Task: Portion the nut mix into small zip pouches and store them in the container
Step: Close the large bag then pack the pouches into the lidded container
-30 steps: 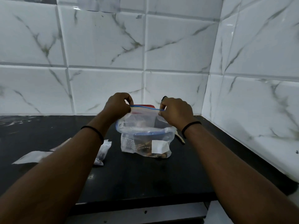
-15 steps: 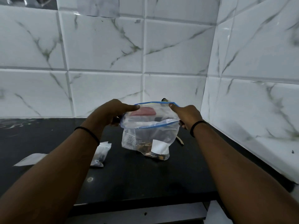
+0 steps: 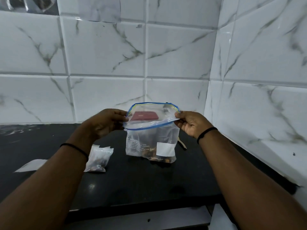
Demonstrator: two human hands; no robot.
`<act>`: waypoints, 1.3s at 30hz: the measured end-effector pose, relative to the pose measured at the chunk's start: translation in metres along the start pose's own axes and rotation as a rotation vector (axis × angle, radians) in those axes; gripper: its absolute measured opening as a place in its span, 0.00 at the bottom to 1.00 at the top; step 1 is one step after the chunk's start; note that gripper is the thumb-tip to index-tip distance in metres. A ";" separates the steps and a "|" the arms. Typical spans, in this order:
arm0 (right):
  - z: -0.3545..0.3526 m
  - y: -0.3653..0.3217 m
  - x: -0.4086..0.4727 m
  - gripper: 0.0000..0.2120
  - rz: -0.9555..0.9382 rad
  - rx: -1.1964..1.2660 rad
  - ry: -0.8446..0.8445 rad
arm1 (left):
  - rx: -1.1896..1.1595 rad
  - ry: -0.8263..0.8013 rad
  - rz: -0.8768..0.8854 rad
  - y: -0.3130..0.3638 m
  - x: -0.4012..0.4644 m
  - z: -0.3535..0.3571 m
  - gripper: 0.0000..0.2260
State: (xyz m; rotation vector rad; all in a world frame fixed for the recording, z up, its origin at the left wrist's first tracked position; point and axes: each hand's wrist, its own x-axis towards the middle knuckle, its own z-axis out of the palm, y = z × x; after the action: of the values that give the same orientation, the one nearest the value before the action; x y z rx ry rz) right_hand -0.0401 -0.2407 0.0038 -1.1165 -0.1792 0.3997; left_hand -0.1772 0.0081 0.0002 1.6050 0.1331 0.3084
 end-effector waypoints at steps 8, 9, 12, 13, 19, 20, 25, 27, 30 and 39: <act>0.002 0.010 -0.003 0.08 -0.050 -0.108 -0.063 | 0.472 0.287 0.043 -0.010 0.005 0.002 0.05; 0.002 0.010 -0.004 0.08 -0.057 -0.158 -0.077 | 0.510 0.317 0.070 -0.010 0.006 0.004 0.04; 0.000 0.008 -0.008 0.07 -0.052 -0.209 -0.117 | 0.478 0.333 0.112 -0.008 0.007 0.009 0.02; -0.001 0.007 -0.008 0.06 -0.058 -0.222 -0.117 | 0.400 0.330 0.103 -0.007 0.007 0.010 0.04; -0.007 0.013 -0.008 0.05 -0.047 -0.235 -0.067 | -0.326 0.012 -0.059 0.002 0.001 0.008 0.07; -0.008 0.013 -0.009 0.06 -0.043 -0.182 -0.067 | -0.359 -0.046 -0.038 0.001 0.000 0.007 0.11; -0.011 0.011 -0.015 0.03 0.005 0.039 -0.160 | -0.350 -0.071 0.053 -0.004 0.002 0.009 0.09; -0.014 0.010 -0.016 0.04 0.035 0.055 -0.198 | -0.329 -0.024 0.052 -0.002 0.002 0.009 0.07; -0.015 0.009 -0.015 0.06 0.065 0.013 -0.167 | -0.374 0.067 -0.001 -0.001 0.004 0.007 0.07; 0.020 -0.018 -0.029 0.08 -0.507 -1.419 0.317 | 0.809 0.632 -0.035 0.028 0.011 0.020 0.09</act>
State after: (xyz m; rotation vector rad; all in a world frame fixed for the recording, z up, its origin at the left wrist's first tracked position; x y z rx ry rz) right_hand -0.0692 -0.2424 0.0306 -2.4145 -0.4843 -0.4841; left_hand -0.1644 -0.0101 0.0285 2.2408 0.8571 0.8000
